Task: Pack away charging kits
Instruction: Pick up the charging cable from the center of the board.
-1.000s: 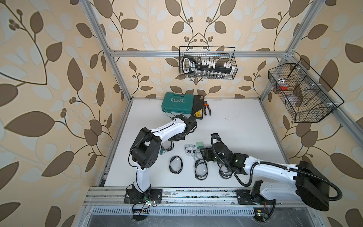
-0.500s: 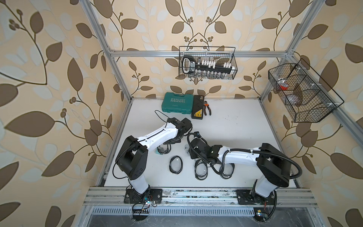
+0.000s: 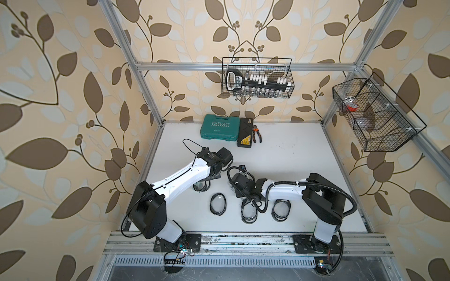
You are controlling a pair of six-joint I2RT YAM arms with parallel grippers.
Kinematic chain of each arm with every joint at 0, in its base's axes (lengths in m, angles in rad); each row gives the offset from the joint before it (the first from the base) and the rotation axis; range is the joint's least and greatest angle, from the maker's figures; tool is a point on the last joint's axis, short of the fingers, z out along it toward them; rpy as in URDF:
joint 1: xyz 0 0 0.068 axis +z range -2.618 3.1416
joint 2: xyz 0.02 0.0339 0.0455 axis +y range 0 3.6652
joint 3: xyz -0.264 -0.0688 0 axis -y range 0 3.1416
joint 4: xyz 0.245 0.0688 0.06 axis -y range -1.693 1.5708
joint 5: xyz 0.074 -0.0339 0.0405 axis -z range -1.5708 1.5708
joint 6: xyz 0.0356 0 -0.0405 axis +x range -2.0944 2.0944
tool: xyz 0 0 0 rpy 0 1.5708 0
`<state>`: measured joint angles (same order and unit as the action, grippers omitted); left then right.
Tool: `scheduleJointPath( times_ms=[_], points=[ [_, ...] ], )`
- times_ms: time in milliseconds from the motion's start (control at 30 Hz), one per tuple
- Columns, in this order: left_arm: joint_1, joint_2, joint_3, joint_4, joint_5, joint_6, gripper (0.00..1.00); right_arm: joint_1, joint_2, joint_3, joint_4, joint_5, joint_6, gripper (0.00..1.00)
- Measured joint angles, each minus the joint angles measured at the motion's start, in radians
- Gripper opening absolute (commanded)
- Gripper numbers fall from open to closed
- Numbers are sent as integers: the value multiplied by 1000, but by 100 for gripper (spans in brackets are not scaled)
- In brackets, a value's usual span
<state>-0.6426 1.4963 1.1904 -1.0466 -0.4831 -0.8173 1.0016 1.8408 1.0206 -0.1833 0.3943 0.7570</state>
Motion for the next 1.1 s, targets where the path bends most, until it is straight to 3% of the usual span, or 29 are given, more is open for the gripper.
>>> scheduleJointPath(
  times_ms=[200,333,400,700,1100],
  points=[
    [0,-1,-3,5,4,0,0,0,66,103,-15,18,-25,44],
    [0,-1,-3,5,5,0,0,0,119,174,-21,17,-38,31],
    [0,-1,-5,5,5,0,0,-1,137,195,-27,14,-45,29],
    [0,-1,-12,19,9,1,0,2,111,172,-33,2,-52,49],
    [0,-1,-19,45,13,4,0,37,-13,40,-8,2,-15,51]
  ],
)
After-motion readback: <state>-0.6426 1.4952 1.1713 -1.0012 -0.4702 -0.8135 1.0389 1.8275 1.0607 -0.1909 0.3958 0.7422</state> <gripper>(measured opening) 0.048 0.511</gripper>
